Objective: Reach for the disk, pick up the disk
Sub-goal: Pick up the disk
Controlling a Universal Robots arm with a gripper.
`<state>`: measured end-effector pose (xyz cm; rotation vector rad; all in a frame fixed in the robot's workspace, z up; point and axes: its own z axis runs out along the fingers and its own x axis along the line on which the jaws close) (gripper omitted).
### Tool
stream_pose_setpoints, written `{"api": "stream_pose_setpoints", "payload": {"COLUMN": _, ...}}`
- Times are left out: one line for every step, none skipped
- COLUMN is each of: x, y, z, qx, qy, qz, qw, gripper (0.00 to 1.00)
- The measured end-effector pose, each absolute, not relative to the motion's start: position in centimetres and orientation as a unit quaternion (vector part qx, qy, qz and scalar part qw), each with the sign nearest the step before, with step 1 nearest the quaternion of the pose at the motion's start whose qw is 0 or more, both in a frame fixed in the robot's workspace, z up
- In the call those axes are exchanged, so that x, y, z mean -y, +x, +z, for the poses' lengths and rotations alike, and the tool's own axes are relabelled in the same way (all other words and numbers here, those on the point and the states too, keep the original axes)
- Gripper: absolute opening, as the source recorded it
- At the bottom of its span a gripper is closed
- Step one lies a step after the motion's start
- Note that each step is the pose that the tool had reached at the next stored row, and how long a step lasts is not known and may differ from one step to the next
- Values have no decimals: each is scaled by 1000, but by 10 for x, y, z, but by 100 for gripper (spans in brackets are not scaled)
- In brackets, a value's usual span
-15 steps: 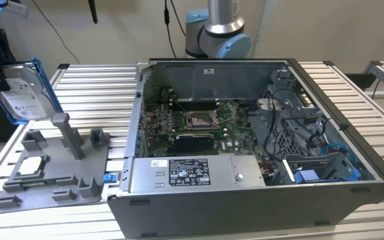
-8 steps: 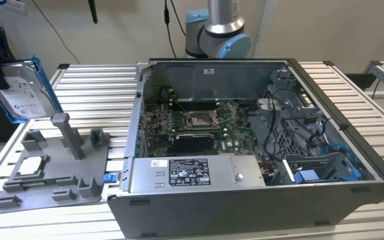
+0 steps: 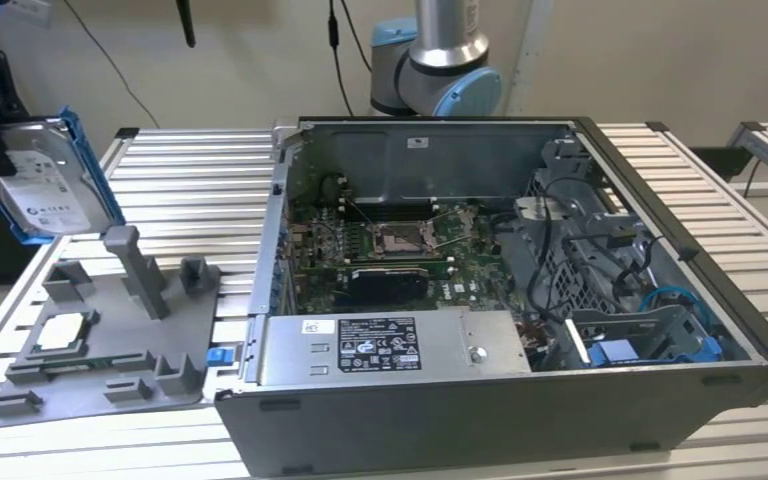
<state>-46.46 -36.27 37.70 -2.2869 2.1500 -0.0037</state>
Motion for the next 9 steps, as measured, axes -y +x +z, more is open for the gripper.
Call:
{"api": "stream_pose_setpoints", "payload": {"x": 363, "y": -465, "z": 377, "qx": -685, "qy": -729, "qz": -1, "qw": 1, "gripper": 0}}
{"api": "stream_pose_setpoints", "payload": {"x": 363, "y": -465, "z": 378, "qx": -685, "qy": -729, "qz": -1, "qw": 1, "gripper": 0}}
{"api": "stream_pose_setpoints", "payload": {"x": 363, "y": -465, "z": 378, "qx": -685, "qy": -729, "qz": -1, "qw": 1, "gripper": 0}}
{"api": "stream_pose_setpoints", "payload": {"x": 363, "y": -465, "z": 378, "qx": -685, "qy": -729, "qz": -1, "qw": 1, "gripper": 0}}
{"api": "stream_pose_setpoints", "payload": {"x": 363, "y": -465, "z": 379, "qx": -685, "qy": -729, "qz": -1, "qw": 1, "gripper": 0}}
{"api": "stream_pose_setpoints", "payload": {"x": 363, "y": -465, "z": 379, "qx": -685, "qy": -729, "qz": -1, "qw": 1, "gripper": 0}}
{"api": "stream_pose_setpoints", "payload": {"x": 363, "y": -465, "z": 379, "qx": -685, "qy": -729, "qz": -1, "qw": 1, "gripper": 0}}
{"api": "stream_pose_setpoints", "payload": {"x": 363, "y": -465, "z": 380, "qx": -685, "qy": -729, "qz": -1, "qw": 1, "gripper": 0}}
{"api": "stream_pose_setpoints", "payload": {"x": 363, "y": -465, "z": 380, "qx": -685, "qy": -729, "qz": -1, "qw": 1, "gripper": 0}}
